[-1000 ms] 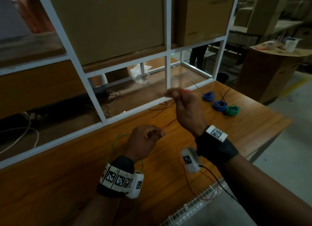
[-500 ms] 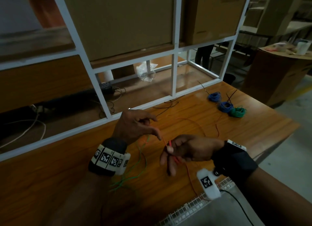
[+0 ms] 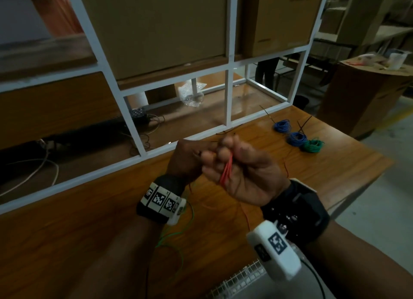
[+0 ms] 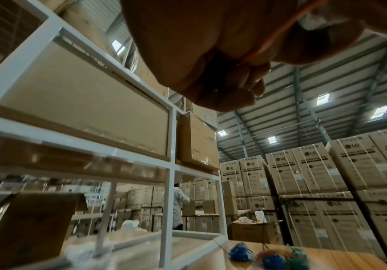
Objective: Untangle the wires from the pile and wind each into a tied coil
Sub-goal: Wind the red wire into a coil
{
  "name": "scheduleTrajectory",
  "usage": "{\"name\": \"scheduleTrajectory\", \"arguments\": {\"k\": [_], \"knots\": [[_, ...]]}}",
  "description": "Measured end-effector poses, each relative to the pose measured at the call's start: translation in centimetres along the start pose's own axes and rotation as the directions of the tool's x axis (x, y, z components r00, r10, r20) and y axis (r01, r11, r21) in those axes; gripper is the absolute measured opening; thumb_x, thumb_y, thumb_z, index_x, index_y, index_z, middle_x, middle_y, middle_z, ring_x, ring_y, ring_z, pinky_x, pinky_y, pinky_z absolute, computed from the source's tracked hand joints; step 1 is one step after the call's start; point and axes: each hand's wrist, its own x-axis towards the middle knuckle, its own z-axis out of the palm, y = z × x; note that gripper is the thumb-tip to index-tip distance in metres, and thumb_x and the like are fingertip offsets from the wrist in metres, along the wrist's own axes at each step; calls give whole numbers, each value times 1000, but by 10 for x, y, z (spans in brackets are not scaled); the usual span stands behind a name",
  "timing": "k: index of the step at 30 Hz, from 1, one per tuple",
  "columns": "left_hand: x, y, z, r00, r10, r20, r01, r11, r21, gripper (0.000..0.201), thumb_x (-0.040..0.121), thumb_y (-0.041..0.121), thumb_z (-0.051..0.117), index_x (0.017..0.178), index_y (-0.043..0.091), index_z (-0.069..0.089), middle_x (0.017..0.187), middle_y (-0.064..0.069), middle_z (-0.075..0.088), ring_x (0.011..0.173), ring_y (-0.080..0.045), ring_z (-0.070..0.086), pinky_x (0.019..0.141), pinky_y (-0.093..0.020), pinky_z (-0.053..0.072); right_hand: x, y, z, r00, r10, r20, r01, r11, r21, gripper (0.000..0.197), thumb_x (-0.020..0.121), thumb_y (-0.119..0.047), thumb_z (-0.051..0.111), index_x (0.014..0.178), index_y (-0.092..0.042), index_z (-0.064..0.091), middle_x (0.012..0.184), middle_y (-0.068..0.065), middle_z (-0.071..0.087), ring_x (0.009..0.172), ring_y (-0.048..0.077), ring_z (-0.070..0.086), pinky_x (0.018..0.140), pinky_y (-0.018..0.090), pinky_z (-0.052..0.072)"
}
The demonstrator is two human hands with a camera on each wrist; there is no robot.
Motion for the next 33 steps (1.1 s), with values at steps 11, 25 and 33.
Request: {"name": "scheduleTrajectory", "arguments": {"k": [11, 25, 33], "knots": [[-47, -28, 35, 930, -368, 10, 361, 907, -219, 6, 93, 31, 67, 94, 27, 72, 66, 2, 69, 59, -17, 63, 55, -40, 58, 18, -37, -64, 664, -721, -197, -289, -5, -957, 32, 111, -24, 40, 122, -14, 68, 127, 0, 68, 113, 5, 63, 95, 30, 56], [-17, -22, -6, 992, -86, -88, 101, 978, 185, 14, 96, 37, 60, 96, 29, 71, 77, 14, 66, 71, -2, 61, 62, -24, 47, -12, -7, -83, 847, 197, -494, -453, -219, -864, 28, 109, -37, 46, 110, -21, 69, 106, -9, 74, 92, 0, 66, 85, 27, 52], [9, -4, -6, 998, -42, 57, 51, 986, -161, 7, 89, 20, 71, 85, 23, 75, 82, -1, 73, 68, -17, 64, 62, -28, 54, -12, 2, -61, 832, 553, -45, -496, 704, -509, 25, 105, -18, 48, 108, 0, 65, 85, 10, 75, 96, 25, 73, 90, 37, 54]]}}
